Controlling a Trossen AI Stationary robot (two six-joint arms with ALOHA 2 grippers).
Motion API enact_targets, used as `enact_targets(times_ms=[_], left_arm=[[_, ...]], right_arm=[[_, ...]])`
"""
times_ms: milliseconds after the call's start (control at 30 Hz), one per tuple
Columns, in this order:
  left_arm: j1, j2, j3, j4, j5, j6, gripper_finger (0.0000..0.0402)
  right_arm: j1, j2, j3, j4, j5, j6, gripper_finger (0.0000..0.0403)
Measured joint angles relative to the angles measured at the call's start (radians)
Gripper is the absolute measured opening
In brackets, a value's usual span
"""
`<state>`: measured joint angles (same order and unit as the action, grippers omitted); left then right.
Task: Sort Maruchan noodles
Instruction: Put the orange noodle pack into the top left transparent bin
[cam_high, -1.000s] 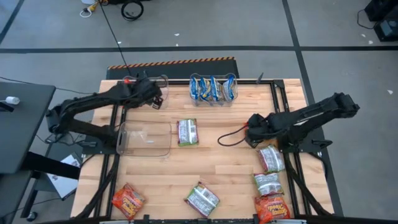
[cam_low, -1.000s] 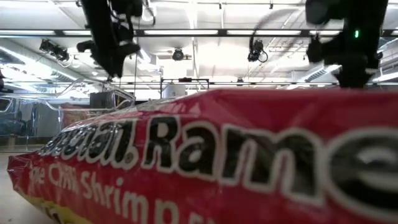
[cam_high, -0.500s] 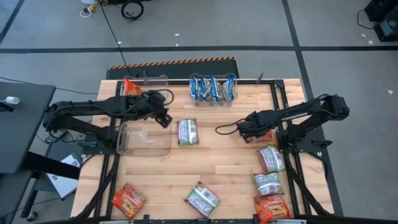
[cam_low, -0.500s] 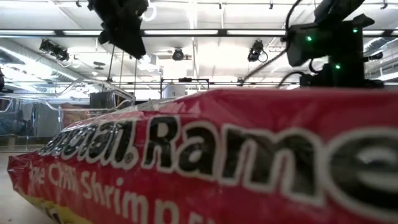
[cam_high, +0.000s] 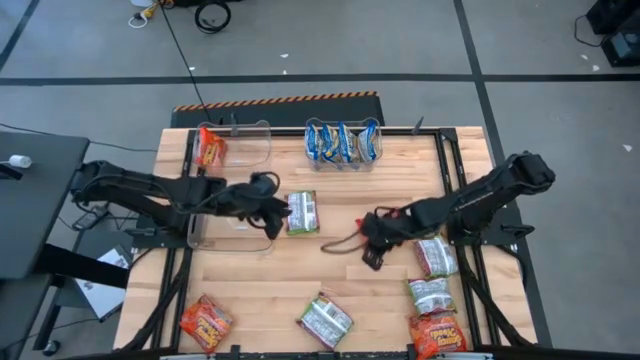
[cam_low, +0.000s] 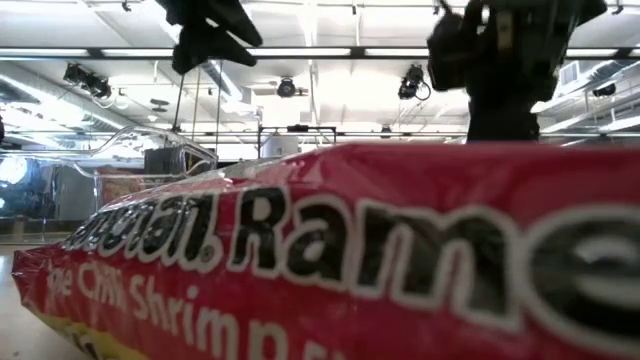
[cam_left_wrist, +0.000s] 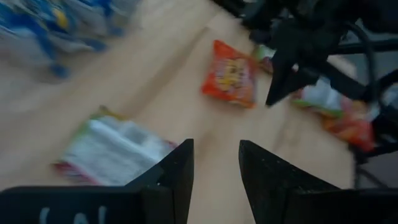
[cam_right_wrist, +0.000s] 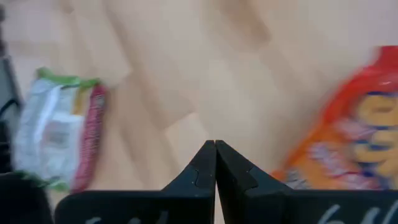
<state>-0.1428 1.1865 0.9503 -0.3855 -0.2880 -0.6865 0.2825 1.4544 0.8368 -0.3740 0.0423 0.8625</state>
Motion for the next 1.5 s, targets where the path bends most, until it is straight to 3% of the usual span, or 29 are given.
enact_targets(times_ms=[100, 233, 333, 433, 600, 767, 900, 1100, 1300, 1500], left_arm=[[-0.029, 0.024, -0.067, 0.129, 0.011, -0.043, 0.0133], [-0.063, 0.091, -0.109, 0.316, 0.036, -0.04, 0.0133], [-0.079, 0.158, -0.098, 0.385, 0.058, -0.039, 0.0133], [-0.094, 0.23, -0.07, 0.385, 0.058, -0.036, 0.0133], [-0.114, 0.321, -0.052, 0.369, 0.08, -0.036, 0.0133], [-0.131, 0.363, -0.053, 0.272, 0.082, -0.058, 0.0133], [-0.132, 0.372, -0.052, 0.238, 0.048, -0.107, 0.0133], [-0.104, 0.419, -0.051, 0.372, 0.049, -0.257, 0.0139], [-0.091, 0.506, -0.038, 0.536, 0.067, -0.353, 0.0189], [-0.073, 0.519, 0.101, 0.294, 0.069, -0.257, 0.0212]], right_arm=[[0.053, 0.0, 0.057, -0.072, 0.073, 0.101, 0.0009], [0.099, -0.008, 0.139, -0.422, 0.257, 0.247, 0.0009], [0.074, -0.001, 0.146, -0.689, 0.299, 0.336, 0.0009], [0.03, 0.0, 0.101, -0.804, 0.299, 0.343, 0.0009], [-0.059, 0.003, -0.011, -0.681, 0.236, 0.195, 0.0009], [-0.126, 0.016, -0.058, -0.376, 0.204, 0.017, 0.0009], [-0.15, 0.015, -0.039, -0.123, 0.12, -0.156, 0.0009], [-0.132, -0.024, 0.055, -0.217, 0.178, -0.177, 0.0009], [-0.072, -0.094, 0.089, -0.26, 0.202, -0.114, 0.0009], [-0.035, -0.137, 0.089, -0.303, 0.227, -0.051, 0.0009]])
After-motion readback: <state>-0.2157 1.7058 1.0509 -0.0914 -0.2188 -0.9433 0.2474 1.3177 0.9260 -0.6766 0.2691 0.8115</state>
